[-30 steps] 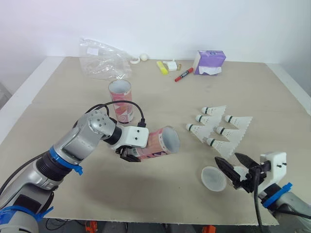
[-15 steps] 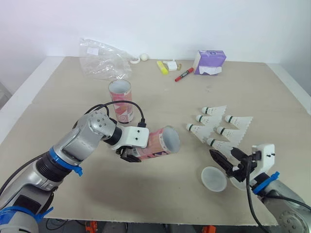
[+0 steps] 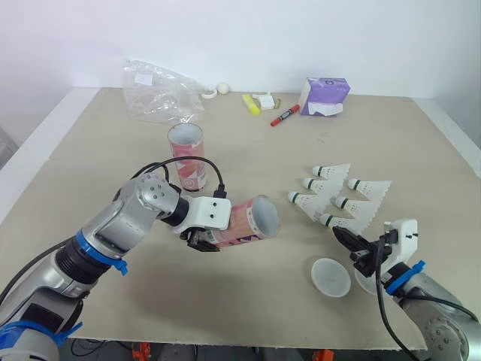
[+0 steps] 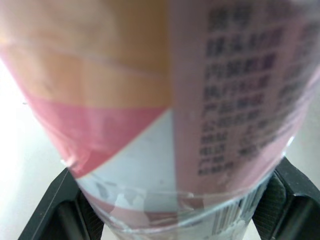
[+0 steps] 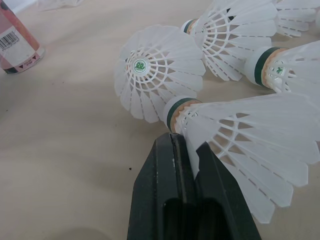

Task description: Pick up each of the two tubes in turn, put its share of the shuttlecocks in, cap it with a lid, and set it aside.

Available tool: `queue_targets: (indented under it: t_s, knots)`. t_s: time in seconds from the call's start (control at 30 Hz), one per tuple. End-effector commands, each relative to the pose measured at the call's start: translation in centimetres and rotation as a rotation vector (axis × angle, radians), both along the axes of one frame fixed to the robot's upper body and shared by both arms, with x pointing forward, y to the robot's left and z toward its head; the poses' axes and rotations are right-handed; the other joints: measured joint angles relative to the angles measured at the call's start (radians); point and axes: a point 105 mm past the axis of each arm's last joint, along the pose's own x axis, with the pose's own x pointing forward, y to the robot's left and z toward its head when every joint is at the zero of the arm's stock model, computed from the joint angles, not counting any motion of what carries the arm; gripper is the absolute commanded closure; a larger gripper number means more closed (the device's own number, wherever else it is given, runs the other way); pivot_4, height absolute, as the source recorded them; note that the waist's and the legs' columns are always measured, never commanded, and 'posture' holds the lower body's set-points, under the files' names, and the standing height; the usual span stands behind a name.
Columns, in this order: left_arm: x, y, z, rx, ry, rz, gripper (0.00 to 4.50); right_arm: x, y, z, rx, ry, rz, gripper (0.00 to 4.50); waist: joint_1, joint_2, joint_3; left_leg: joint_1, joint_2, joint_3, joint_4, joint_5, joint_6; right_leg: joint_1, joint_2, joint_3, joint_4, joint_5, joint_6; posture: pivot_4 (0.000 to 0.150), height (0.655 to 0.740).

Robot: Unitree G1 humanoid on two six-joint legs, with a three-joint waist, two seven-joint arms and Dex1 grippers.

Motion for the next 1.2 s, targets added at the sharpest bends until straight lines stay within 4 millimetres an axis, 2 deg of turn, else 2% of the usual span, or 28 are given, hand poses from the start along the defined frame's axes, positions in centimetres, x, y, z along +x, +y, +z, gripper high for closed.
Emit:
queue_targets:
  t_s: [0.03,0.1,0.13,0.17,0.27,0.33,0.43,0.47,0.73,0.87,1.03,1.07,1.1,1.2]
  knots:
    - [-0.3,-0.5,0.3,-0.015,-0.015,-0.021,1.23,-0.3,0.2,1.6,-0.052,-0.065,0.031,4.48,0.000,0.000,0.000,0.000,0.000,0.000,0.000,0.000,0.000,0.000,0.000,0.000,0.000,0.000,0.000,0.150,0.7400]
    - [-0.2,-0.5,0.2,-0.016,-0.014,-0.021,1.23,-0.7,0.1,2.2,-0.115,-0.077,0.052,4.48,0.000,0.000,0.000,0.000,0.000,0.000,0.000,0.000,0.000,0.000,0.000,0.000,0.000,0.000,0.000,0.150,0.7400]
    - [-0.2,-0.5,0.2,-0.016,-0.014,-0.021,1.23,-1.1,0.3,3.2,-0.155,-0.107,0.087,4.48,-0.001,0.000,0.000,0.000,0.000,0.000,0.000,0.000,0.000,0.000,0.000,0.000,0.000,0.000,0.000,0.150,0.7400]
    - [-0.2,-0.5,0.2,-0.015,-0.012,-0.022,1.23,-1.7,0.9,4.9,-0.224,-0.167,0.158,4.48,-0.001,0.001,0.000,0.000,0.000,0.000,0.000,0.000,0.000,0.000,0.000,0.000,0.000,0.000,0.000,0.150,0.7400]
    - [-0.1,-0.4,0.0,-0.011,-0.003,-0.022,1.23,-3.4,3.1,9.2,-0.415,-0.326,0.370,4.48,-0.001,0.004,0.001,0.000,0.000,0.000,0.000,0.000,0.000,0.000,0.000,0.001,0.000,0.000,0.001,0.150,0.7400]
    - [0.0,-0.3,-0.1,-0.009,0.002,-0.020,1.23,-3.9,4.0,10.7,-0.477,-0.384,0.442,4.48,-0.002,0.003,0.001,0.000,0.000,0.000,0.000,0.000,0.000,0.000,0.000,0.001,0.000,0.001,0.001,0.150,0.7400]
    - [0.2,-0.2,-0.2,-0.009,0.026,-0.009,1.23,-4.9,7.0,13.5,-0.612,-0.543,0.610,4.48,-0.006,0.001,0.001,0.002,0.000,0.000,0.000,0.000,0.000,0.001,0.001,0.000,0.000,0.001,0.001,0.150,0.7400]
    - [0.2,-0.1,-0.2,-0.009,0.034,-0.005,1.23,-5.1,7.8,13.8,-0.648,-0.574,0.653,4.48,-0.009,0.001,0.001,0.002,0.000,0.000,0.001,0.000,0.000,0.002,0.001,0.000,0.000,0.001,0.001,0.150,0.7400]
    - [0.3,-0.2,-0.1,-0.015,0.064,0.023,1.23,-4.2,10.6,13.5,-0.787,-0.661,0.782,4.48,-0.010,-0.001,0.001,-0.001,0.000,0.000,0.002,0.000,0.000,0.001,0.000,0.000,0.000,0.001,0.002,0.150,0.7400]
    - [0.2,-0.2,0.0,-0.018,0.069,0.032,1.23,-3.2,11.3,13.0,-0.830,-0.673,0.816,4.48,-0.012,-0.001,0.001,0.000,0.000,0.000,0.002,0.000,0.000,0.000,0.000,0.000,0.000,0.001,0.001,0.150,0.7400]
    - [0.2,-0.3,0.1,-0.022,0.069,0.041,1.23,-3.2,11.9,12.3,-0.862,-0.670,0.882,4.48,-0.012,-0.001,0.001,0.000,0.000,0.000,0.001,0.000,0.000,0.000,0.000,0.000,0.000,0.001,0.002,0.150,0.7400]
    - [0.2,-0.3,0.1,-0.022,0.069,0.042,1.23,-3.3,12.0,12.3,-0.858,-0.669,0.889,3.82,-0.012,-0.001,0.001,0.000,0.000,0.000,0.001,0.000,0.000,0.000,0.000,0.000,0.000,0.001,0.002,0.150,0.7400]
    - [0.2,-0.3,0.1,-0.023,0.069,0.045,1.23,-3.5,12.0,12.3,-0.851,-0.670,0.895,3.72,-0.012,-0.001,0.001,0.000,0.000,0.000,0.001,0.000,0.000,0.000,0.000,0.000,0.000,0.001,0.002,0.150,0.7400]
    - [0.2,-0.3,0.1,-0.022,0.069,0.050,1.23,-3.9,12.1,12.7,-0.820,-0.682,0.897,2.60,-0.012,-0.001,0.001,0.000,0.000,0.000,0.001,0.000,0.000,0.000,0.000,0.000,0.000,0.002,0.004,0.150,0.7400]
